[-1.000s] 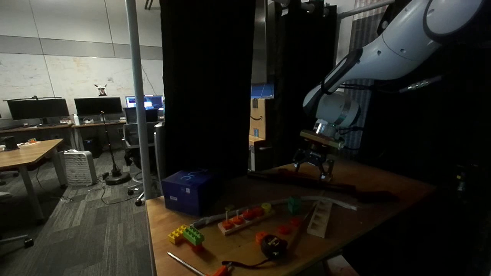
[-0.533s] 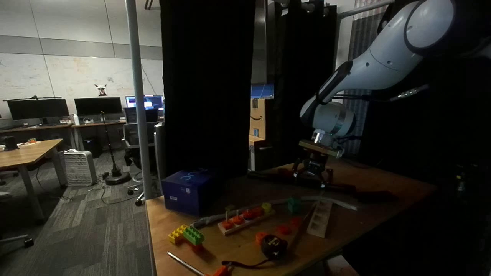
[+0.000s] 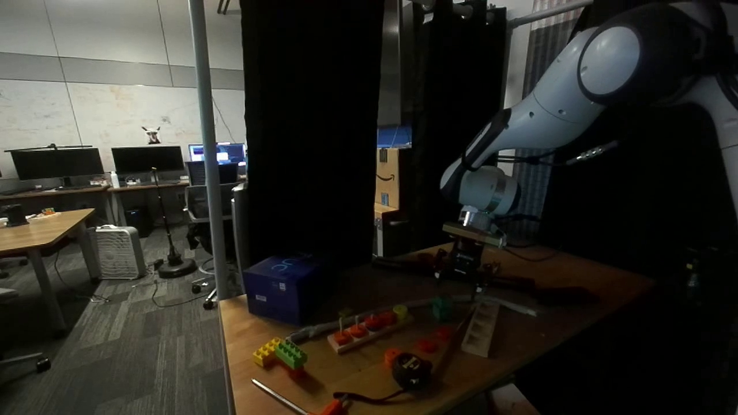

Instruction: Stack two green square blocks and the yellow square block together respectively

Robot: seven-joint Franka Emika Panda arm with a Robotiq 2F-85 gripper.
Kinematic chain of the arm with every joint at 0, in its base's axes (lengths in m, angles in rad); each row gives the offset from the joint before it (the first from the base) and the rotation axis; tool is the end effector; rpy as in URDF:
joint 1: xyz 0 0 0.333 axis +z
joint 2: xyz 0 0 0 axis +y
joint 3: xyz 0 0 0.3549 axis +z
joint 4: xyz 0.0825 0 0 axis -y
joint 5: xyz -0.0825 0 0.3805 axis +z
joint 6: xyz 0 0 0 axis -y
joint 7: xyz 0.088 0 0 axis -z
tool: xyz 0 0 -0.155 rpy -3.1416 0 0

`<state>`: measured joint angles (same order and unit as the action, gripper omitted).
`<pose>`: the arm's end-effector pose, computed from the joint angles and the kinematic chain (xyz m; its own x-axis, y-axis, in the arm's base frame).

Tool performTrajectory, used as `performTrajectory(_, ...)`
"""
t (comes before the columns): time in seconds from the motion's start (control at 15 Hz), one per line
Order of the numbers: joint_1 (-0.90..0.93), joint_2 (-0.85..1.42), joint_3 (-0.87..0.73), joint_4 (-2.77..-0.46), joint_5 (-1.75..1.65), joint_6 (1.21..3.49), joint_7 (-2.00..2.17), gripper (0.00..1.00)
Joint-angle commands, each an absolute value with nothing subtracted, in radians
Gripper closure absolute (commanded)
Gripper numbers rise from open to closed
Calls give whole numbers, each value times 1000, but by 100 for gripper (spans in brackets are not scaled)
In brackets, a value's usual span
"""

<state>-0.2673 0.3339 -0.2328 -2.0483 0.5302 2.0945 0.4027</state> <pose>0.5189 -0.2298 0.2585 0.3331 -0.8581 -0.3908 -0.9429 -0.3007 -0.1433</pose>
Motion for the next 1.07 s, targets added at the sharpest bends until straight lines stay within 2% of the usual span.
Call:
performTrajectory(0.0, -283, 398, -217, -1974, 540, 2046, 355, 0)
performTrajectory(1.0, -281, 496, -186, -1859, 519, 1948, 291, 0)
